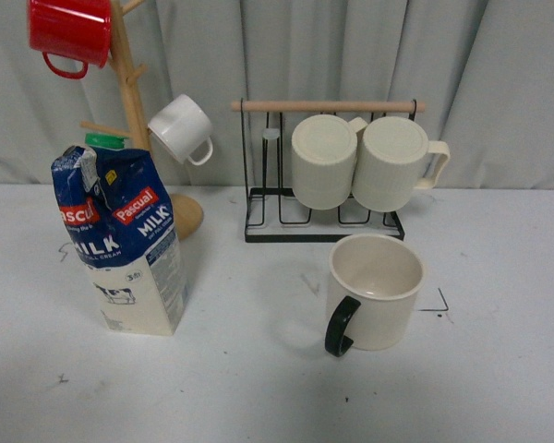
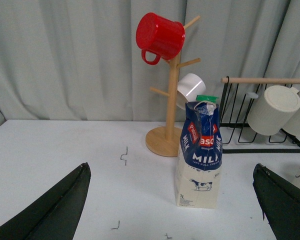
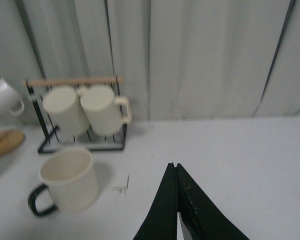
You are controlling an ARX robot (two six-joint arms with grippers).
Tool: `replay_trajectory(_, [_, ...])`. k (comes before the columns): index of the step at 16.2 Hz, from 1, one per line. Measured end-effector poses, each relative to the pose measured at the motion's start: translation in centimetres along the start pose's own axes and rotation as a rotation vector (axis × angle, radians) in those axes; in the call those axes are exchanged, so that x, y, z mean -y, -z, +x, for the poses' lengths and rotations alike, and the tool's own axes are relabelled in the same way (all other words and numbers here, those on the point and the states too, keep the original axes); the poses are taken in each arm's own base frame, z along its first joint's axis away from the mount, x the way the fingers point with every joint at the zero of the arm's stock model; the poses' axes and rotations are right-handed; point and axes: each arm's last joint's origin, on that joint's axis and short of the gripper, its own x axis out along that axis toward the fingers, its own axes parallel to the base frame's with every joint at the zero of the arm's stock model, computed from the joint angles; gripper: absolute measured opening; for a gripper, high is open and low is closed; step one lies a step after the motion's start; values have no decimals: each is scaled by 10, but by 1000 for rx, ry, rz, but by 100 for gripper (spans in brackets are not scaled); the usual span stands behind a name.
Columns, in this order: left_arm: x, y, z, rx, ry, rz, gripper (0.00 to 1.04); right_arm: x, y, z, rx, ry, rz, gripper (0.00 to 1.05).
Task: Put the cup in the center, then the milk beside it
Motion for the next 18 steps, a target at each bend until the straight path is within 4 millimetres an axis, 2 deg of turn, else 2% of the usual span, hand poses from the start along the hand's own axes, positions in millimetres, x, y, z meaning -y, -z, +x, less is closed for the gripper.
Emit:
replay_trajectory(3, [0,0,0,0,2,0,98,0,0,-1,7,0,-1,2])
replay_trajectory(6, [0,0,0,0,1,0,98,0,-1,-1,11,0,-3,44])
replay_trajectory(7, [-1,1,-1,-183,-46,-61,98,0,-1,-1,10,0,-3,55])
replay_trajectory(8, [-4,-10,4,-407,-124,-159,98,0,-1,-1,11,-1,-3,66])
replay_trajectory(9, [-8,-33,15,-433,-167,-259,98,0,-1,-1,11,0,-3,77])
replay_trajectory(11, [-8,-86,40,-276,-106,-304,98,0,-1,-1,11,0,-3,97])
replay_trajectory(12, [-6,-104,57,-227,-59,-300,98,0,-1,-1,11,0,-3,99])
replay_trajectory(13, [-4,-110,74,-217,-41,-286,98,0,-1,-1,11,0,-3,97])
replay_trajectory(15, [4,-113,134,-275,37,-239,98,0,-1,-1,11,0,-3,98])
replay_trajectory(16, [8,-114,156,-315,83,-222,98,0,-1,-1,11,0,-3,98])
replay_trajectory(18, [17,-117,190,-415,167,-215,98,0,-1,-1,11,0,-3,98])
